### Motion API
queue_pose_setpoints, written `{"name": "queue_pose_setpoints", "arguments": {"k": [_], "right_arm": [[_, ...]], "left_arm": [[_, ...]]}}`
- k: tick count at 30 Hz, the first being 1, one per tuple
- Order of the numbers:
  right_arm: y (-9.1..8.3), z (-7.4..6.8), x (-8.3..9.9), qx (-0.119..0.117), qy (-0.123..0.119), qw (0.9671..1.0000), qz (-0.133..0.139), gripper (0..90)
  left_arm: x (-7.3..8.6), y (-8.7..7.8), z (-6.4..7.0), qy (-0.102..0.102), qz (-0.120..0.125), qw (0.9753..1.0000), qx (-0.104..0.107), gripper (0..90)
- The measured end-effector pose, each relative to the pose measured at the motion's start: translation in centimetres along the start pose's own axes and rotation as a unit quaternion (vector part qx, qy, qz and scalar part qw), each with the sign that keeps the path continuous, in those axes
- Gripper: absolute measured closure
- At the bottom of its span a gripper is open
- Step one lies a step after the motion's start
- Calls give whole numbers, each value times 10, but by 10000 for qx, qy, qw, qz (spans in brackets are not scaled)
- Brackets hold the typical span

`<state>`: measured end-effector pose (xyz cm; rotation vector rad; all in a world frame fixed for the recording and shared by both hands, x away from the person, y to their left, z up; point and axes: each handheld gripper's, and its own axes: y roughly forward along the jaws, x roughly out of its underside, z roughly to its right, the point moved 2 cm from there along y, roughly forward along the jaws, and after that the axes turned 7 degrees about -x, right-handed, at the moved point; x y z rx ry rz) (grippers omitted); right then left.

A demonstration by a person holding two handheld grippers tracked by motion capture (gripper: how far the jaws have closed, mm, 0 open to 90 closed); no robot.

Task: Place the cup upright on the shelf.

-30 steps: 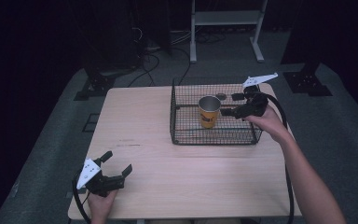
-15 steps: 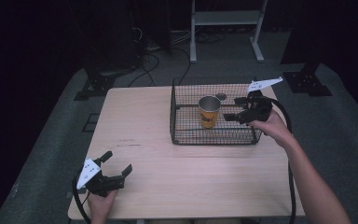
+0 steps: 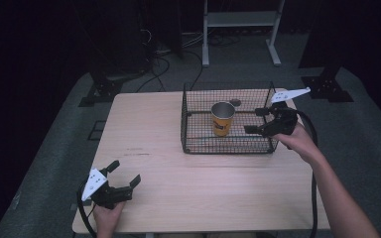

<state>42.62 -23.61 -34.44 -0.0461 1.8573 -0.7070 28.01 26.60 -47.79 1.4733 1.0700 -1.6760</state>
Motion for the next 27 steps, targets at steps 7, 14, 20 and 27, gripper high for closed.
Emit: {"name": "queue_pose_setpoints", "arguments": {"k": [7,14,20,27], "right_arm": [[-4,-3,8,-34,20,10000,8,26],[-7,-6,16,-73,33,10000,16,26],[-11,-10,23,-117,58,9999,44,26],[-14,-14,32,-128,69,9999,60,27]], "left_arm": [[0,0,0,-2,-2,10000,-4,22],[0,0,0,0,-4,10000,-5,23],[0,0,0,4,-3,10000,-5,23],[0,0,0,8,-6,10000,-8,22]]}}
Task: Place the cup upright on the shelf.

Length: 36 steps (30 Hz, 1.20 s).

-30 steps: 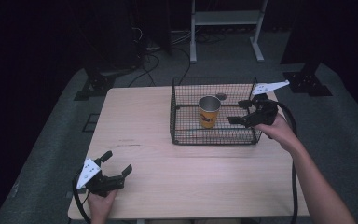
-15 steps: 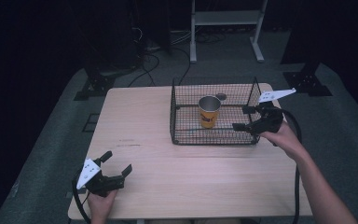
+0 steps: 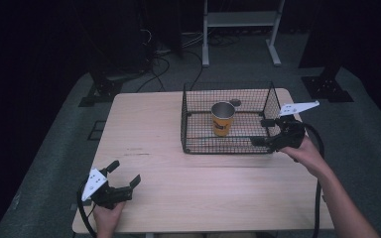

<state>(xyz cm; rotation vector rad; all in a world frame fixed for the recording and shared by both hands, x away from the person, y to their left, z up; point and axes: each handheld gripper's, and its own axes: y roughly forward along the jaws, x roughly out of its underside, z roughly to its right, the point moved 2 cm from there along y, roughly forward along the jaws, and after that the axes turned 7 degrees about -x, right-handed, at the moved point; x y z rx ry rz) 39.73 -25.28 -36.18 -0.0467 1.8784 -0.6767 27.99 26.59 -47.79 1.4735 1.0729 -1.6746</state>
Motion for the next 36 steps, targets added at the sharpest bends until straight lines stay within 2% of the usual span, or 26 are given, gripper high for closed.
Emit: {"name": "queue_pose_setpoints", "arguments": {"k": [6,19,36], "right_arm": [[-3,-3,6,-1,-25,10000,21,26],[-7,-8,29,-18,90,10000,11,27],[-14,-16,47,11,118,9999,-3,27]], "left_arm": [[0,0,0,3,-4,10000,-3,22],[0,0,0,13,-11,10000,-5,22],[0,0,1,21,-15,10000,-3,22]]}}
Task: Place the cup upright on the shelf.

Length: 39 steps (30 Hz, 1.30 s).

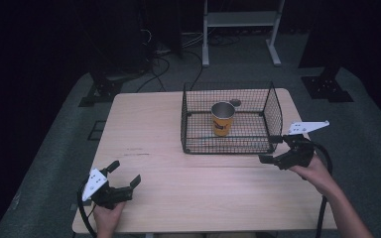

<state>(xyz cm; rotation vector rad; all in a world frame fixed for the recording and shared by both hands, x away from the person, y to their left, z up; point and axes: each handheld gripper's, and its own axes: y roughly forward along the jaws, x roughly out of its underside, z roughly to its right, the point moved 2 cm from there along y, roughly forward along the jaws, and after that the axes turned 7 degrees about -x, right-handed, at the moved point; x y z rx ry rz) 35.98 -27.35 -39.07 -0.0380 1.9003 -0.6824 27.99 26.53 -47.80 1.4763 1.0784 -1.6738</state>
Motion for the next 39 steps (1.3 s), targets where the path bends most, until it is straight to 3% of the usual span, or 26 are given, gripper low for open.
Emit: {"name": "queue_pose_setpoints", "arguments": {"k": [39], "right_arm": [[-9,-12,61,33,339,9994,75,27]], "left_arm": [[0,1,0,11,-20,10000,-31,23]]}}
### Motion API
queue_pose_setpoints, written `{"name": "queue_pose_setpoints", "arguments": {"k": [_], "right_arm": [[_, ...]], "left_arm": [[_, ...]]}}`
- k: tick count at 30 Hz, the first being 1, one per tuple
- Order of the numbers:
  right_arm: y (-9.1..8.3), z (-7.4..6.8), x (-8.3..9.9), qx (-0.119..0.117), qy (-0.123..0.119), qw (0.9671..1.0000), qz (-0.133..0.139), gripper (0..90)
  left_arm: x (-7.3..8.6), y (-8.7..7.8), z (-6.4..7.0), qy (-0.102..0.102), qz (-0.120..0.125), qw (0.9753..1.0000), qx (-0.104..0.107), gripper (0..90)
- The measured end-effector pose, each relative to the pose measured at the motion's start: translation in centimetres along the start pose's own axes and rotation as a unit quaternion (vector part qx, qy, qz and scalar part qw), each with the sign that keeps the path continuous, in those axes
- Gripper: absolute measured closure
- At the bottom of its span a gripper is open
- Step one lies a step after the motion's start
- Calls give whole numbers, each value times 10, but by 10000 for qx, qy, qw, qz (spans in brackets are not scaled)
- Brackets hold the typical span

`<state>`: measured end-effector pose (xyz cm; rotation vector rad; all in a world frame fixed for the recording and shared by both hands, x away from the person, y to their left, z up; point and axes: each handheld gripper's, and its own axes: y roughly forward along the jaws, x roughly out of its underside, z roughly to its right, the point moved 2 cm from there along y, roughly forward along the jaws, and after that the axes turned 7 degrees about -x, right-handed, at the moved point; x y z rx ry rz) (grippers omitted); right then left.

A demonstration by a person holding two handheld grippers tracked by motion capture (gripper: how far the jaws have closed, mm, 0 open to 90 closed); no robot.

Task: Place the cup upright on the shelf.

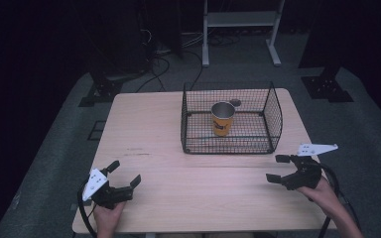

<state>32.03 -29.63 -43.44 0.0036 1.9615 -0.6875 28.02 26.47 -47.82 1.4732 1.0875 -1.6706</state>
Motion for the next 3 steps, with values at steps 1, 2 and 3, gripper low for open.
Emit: {"name": "queue_pose_setpoints", "arguments": {"k": [1,2,3], "right_arm": [[0,0,0,0,0,10000,0,27],[-1,-3,6,2,13,10000,38,27],[-1,-4,8,-3,19,10000,41,27]], "left_arm": [[0,0,0,3,0,10000,-2,23],[0,0,0,1,2,10000,-8,23],[0,0,0,-1,0,10000,-11,22]]}}
